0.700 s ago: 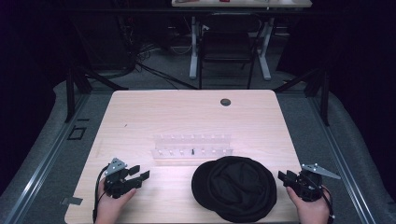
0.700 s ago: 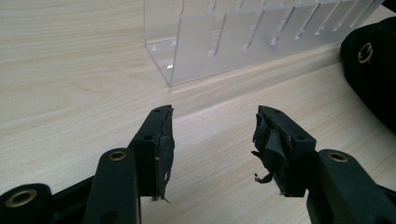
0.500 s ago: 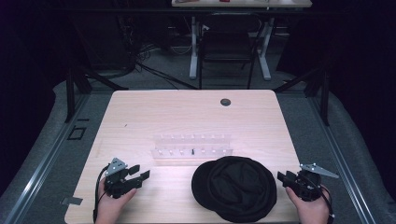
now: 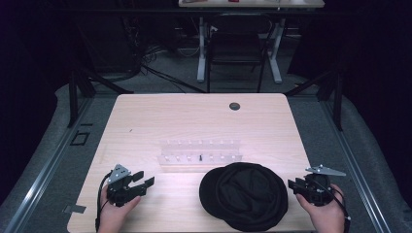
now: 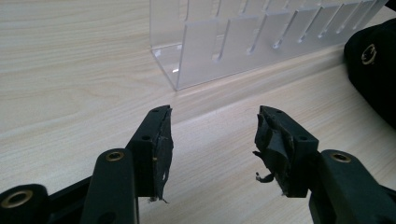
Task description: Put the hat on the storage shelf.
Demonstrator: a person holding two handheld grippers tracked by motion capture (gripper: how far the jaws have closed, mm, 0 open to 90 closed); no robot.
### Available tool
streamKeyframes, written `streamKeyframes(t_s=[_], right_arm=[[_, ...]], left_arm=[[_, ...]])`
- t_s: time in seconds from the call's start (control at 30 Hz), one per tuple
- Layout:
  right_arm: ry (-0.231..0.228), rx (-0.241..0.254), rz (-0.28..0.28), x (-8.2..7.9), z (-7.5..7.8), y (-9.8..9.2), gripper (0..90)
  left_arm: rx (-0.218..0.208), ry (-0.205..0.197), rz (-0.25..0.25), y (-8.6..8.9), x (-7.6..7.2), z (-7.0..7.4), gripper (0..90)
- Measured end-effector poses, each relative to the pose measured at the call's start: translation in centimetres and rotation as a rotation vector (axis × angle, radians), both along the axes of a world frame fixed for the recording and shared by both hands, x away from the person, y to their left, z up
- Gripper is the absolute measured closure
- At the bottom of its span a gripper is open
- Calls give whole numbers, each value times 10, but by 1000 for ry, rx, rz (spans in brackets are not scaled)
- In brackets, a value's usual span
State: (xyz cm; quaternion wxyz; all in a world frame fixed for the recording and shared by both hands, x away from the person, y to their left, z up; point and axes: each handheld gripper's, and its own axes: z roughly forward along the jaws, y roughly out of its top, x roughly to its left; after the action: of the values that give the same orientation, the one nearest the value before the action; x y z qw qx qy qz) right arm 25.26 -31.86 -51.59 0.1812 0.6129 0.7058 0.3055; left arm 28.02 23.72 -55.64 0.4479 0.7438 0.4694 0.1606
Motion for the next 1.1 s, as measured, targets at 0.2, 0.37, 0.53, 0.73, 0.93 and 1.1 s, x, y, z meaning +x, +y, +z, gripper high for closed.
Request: streamKeyframes(t_s=[0.2, 0.37, 0.53, 0.73, 0.93, 1.1], right_arm=[[67, 84, 21, 7, 18, -3, 662], [110, 115, 44, 12, 26, -2, 658], [144, 108, 74, 17, 30, 3, 658], [185, 114, 87, 22, 29, 6, 659], [264, 116, 90, 26, 28, 7, 673], [331, 117, 86, 29, 23, 7, 694]], left_arm=[[4, -6, -5, -2, 0, 0, 459], [1, -18, -5, -3, -1, 0, 448], [34, -35, -3, -5, -1, 0, 427], [11, -12, -6, -4, -1, 0, 412], [18, 8, -6, -5, -1, -1, 415], [30, 14, -12, -5, -1, -1, 421]])
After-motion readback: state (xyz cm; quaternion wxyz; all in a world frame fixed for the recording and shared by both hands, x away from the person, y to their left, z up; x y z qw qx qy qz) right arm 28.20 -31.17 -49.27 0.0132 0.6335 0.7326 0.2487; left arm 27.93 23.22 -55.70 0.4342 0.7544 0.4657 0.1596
